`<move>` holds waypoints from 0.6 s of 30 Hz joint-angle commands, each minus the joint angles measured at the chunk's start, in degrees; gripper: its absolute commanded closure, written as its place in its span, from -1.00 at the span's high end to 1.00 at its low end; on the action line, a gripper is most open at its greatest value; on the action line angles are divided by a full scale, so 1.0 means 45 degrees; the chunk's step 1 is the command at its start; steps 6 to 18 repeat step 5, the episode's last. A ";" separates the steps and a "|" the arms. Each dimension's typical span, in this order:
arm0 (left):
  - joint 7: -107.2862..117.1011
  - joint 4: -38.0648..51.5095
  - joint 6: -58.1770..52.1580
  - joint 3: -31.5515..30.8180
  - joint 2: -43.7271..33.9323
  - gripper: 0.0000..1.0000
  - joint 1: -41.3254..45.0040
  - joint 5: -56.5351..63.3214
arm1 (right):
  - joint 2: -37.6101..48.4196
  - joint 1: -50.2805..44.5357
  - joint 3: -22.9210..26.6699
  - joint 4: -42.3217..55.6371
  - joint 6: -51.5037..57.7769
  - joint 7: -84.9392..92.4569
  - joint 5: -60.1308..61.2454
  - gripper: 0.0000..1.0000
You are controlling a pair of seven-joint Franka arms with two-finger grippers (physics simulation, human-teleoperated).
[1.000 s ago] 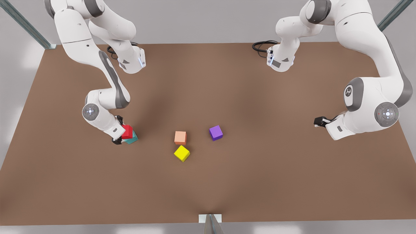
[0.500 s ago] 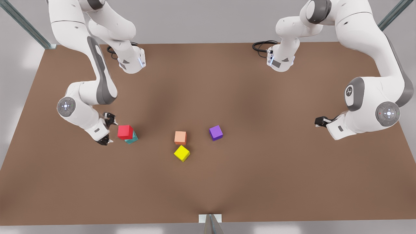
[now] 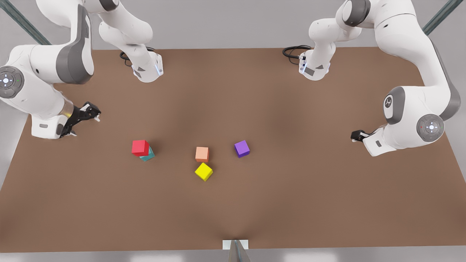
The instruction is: Pick up red wooden cube and pass to hand red wooden cube and place in blue wooden cube
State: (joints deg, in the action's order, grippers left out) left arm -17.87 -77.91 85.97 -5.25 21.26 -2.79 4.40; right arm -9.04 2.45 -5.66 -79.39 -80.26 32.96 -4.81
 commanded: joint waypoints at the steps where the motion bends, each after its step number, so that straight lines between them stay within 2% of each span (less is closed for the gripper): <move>1: 0.0007 0.0008 0.0016 0.0014 0.0001 1.00 -0.0045 0.0019 | 0.0291 0.0101 0.0008 -0.0386 0.0961 -0.8771 0.0326 1.00; 18: 0.0007 0.0008 -0.0004 -0.0142 -0.0019 1.00 0.0189 0.0019 | 0.0291 0.0101 0.0028 -0.0425 0.0902 -0.8790 0.0346 1.00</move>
